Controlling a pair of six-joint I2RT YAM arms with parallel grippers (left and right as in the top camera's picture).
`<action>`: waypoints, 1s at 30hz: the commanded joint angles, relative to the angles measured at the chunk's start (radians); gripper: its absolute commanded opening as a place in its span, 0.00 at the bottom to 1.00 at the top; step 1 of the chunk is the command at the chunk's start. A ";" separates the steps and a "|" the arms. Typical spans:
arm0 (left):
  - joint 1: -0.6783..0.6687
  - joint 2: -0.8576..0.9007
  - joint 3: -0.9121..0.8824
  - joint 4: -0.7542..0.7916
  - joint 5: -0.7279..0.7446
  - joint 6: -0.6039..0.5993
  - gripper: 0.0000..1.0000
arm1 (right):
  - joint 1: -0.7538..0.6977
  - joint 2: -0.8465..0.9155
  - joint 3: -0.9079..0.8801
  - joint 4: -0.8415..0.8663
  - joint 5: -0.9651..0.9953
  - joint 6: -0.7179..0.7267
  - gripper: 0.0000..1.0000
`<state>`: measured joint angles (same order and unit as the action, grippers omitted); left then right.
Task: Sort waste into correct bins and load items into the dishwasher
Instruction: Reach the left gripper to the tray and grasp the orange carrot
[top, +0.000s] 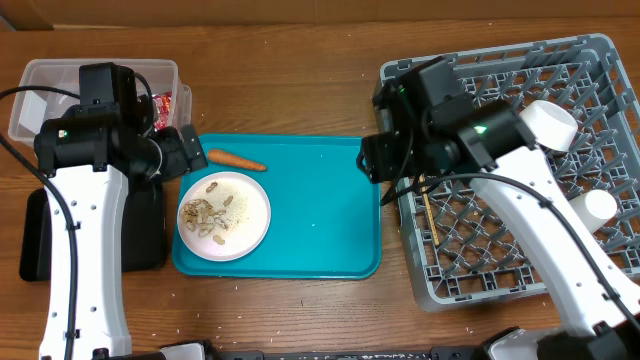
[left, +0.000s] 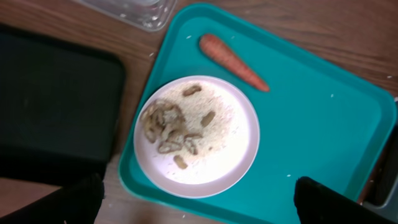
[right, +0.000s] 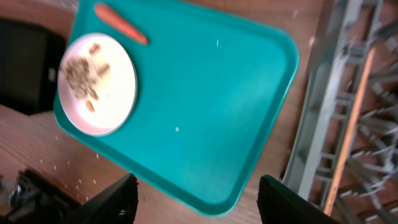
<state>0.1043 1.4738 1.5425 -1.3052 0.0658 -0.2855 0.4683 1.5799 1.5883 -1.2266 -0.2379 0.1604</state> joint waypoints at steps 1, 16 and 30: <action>-0.027 0.026 -0.037 0.048 0.068 -0.022 1.00 | 0.004 -0.010 -0.010 -0.014 -0.009 0.007 0.65; -0.074 0.270 -0.041 0.303 0.186 -0.063 1.00 | 0.004 -0.010 -0.010 -0.065 -0.008 0.024 0.65; -0.117 0.465 -0.041 0.423 0.010 -0.092 1.00 | 0.004 -0.010 -0.010 -0.073 -0.008 0.027 0.66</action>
<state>0.0128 1.9163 1.5105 -0.8871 0.1513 -0.3599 0.4694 1.5829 1.5768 -1.3014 -0.2394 0.1829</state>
